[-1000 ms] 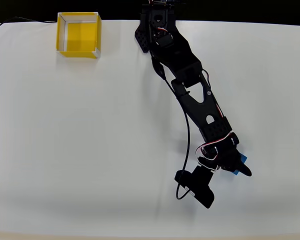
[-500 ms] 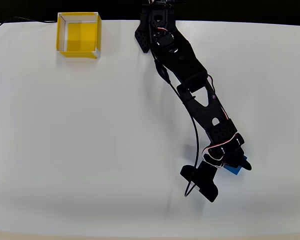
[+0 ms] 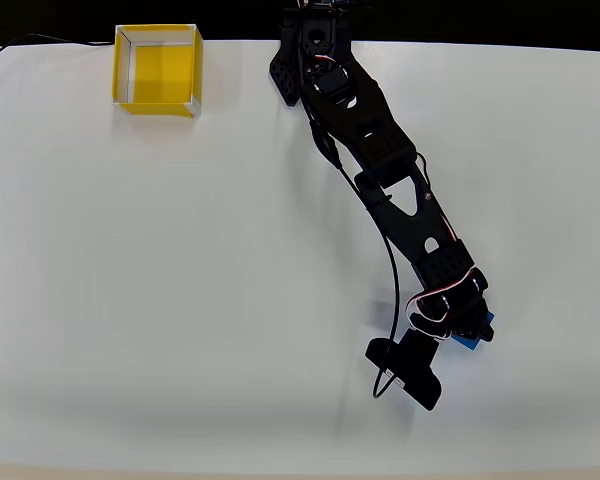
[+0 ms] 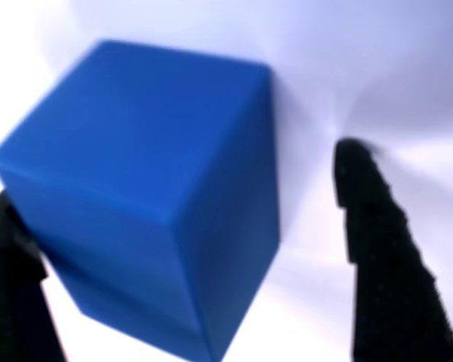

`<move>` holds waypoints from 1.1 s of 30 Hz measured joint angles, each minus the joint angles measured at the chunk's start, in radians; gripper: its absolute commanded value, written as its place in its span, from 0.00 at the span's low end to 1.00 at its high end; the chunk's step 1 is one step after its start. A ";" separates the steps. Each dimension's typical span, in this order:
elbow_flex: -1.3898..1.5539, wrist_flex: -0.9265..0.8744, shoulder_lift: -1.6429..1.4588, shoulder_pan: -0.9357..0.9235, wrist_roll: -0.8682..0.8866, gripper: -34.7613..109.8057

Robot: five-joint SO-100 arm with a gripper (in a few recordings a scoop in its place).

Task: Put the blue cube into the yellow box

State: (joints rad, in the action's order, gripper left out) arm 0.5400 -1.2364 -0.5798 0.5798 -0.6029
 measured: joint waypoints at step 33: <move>0.100 -0.172 -0.410 -0.034 -0.482 0.32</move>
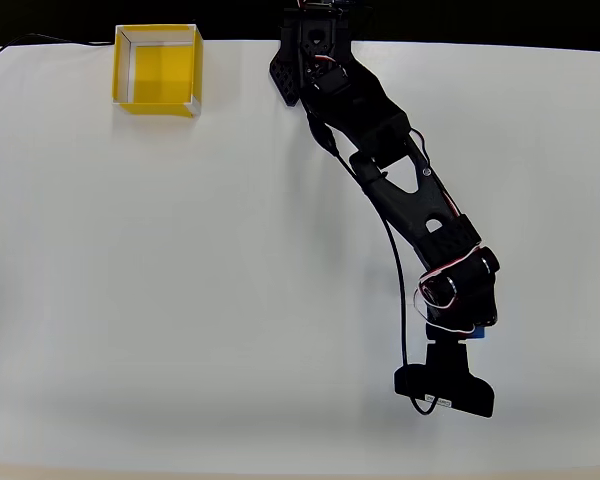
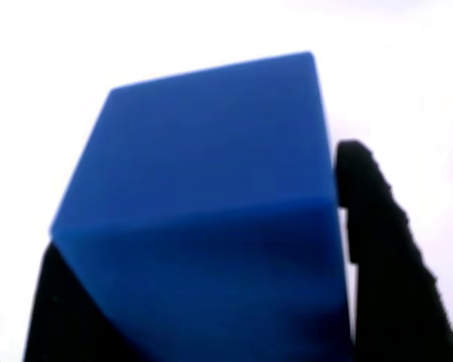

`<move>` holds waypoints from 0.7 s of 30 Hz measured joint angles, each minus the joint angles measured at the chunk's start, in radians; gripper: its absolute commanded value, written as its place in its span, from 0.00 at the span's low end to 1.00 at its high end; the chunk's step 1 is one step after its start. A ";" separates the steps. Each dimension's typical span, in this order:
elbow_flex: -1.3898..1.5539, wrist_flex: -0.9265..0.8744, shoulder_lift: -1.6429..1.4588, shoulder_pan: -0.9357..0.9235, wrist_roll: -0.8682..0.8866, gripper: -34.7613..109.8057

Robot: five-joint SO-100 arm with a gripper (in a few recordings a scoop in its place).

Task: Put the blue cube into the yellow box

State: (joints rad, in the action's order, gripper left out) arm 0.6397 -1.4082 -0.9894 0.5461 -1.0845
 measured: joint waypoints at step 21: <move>0.449 0.130 -0.765 -1.092 -0.417 0.32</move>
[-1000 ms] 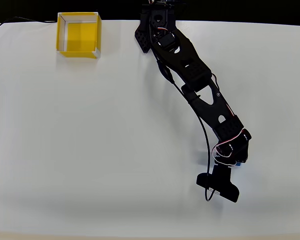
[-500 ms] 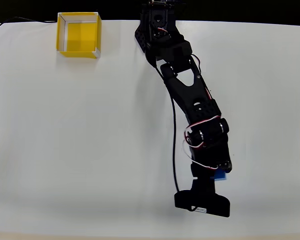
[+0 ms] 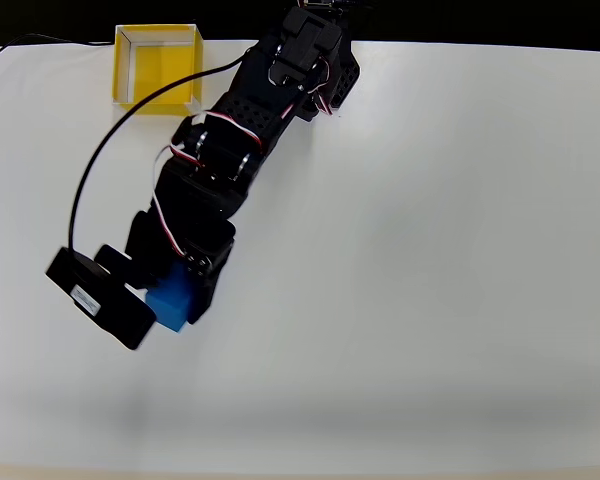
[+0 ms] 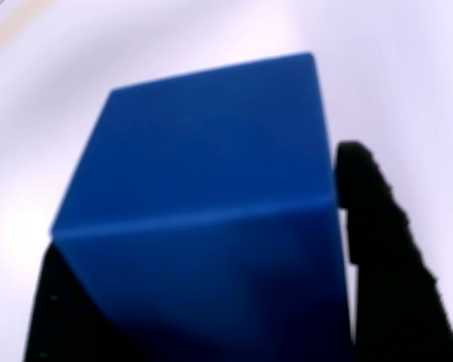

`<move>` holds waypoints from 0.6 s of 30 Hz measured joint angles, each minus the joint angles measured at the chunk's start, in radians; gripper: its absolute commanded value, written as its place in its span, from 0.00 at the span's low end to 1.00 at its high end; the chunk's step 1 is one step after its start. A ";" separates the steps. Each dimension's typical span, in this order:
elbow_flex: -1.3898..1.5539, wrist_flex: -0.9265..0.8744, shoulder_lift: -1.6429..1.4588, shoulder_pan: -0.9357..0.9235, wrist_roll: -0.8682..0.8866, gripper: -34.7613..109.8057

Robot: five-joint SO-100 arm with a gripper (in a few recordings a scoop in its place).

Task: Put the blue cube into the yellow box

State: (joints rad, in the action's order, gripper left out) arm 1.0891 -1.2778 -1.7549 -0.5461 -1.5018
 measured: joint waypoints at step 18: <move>0.459 0.118 -0.293 -0.956 -0.115 0.32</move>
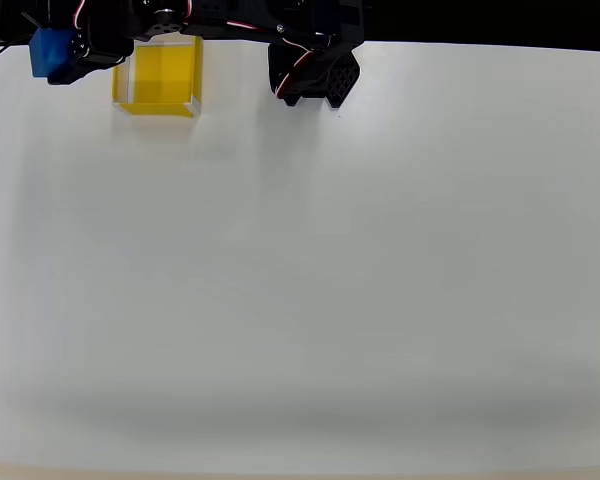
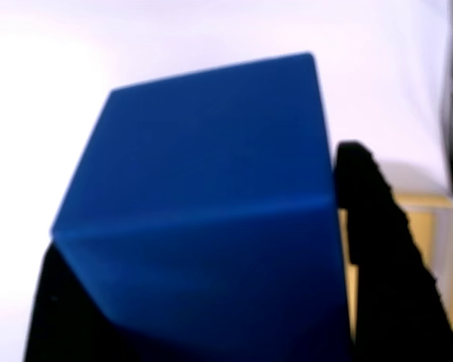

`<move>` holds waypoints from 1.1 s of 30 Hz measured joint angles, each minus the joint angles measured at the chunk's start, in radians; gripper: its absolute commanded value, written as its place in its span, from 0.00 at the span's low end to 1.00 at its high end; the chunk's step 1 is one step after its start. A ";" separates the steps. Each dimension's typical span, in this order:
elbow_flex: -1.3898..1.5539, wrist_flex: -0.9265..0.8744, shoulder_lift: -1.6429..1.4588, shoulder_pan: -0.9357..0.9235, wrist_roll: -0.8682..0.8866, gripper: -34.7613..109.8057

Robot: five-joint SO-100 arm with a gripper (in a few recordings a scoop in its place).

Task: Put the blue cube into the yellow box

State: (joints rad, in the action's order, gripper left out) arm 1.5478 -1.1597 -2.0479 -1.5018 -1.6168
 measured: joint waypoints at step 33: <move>0.707 0.270 0.015 -0.103 0.043 0.32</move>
State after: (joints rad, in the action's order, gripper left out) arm 2.2550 -0.8897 -2.0325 -1.6045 -1.5739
